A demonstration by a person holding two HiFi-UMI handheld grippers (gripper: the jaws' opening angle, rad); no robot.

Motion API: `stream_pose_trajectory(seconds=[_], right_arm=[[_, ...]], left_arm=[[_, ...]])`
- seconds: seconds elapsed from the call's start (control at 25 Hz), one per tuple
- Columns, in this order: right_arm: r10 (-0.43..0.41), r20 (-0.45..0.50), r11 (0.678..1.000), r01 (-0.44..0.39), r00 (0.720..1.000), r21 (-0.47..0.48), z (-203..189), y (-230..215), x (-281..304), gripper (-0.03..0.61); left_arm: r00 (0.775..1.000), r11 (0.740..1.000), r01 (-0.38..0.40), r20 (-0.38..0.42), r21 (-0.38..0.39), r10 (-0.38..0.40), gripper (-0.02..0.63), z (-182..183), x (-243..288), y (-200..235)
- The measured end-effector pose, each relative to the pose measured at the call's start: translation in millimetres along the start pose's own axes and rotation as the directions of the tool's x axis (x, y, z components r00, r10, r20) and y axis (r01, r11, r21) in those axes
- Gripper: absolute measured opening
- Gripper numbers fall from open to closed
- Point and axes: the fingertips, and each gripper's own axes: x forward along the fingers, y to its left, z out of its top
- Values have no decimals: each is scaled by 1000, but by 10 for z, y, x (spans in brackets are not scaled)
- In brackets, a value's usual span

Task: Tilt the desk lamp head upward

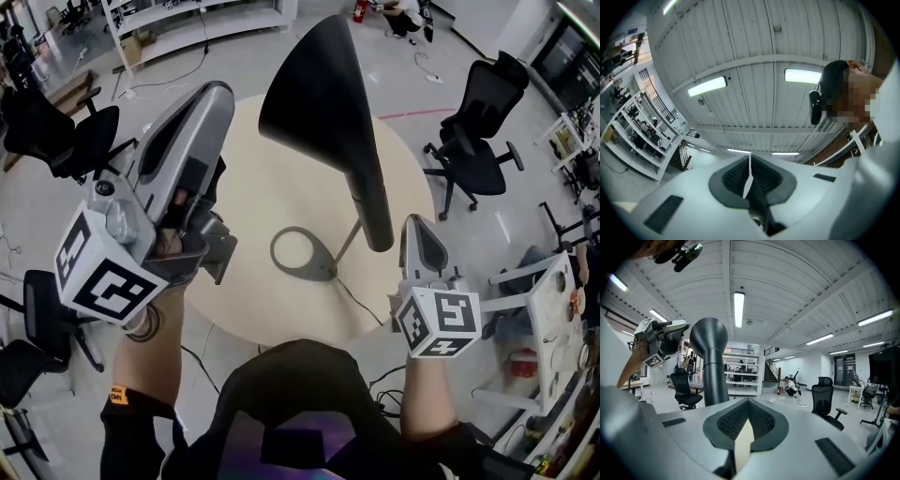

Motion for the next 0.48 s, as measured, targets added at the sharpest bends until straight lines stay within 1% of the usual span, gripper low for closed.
stream_pose_trajectory(seconds=[0.12,0.2,0.32,0.4,0.48], right_arm=[[-23,8,1000,22,1000,4,65,41,-97,9],[-36,11,999,36,999,5,64,98,-154,9],[-60,2,998,60,998,5,-3,214,-233,9],[-80,-18,997,80,997,2,-45,300,-269,9],[-100,-41,995,100,994,-3,-101,377,-294,9]], left_arm=[[999,996,-39,-33,77,41,61,-128,-177,56],[993,990,-73,-85,120,84,61,-360,-312,118],[969,979,-104,-203,177,140,61,-873,-538,170],[947,970,-96,-280,223,158,61,-1208,-659,159],[934,955,-68,-319,287,162,60,-1482,-728,122]])
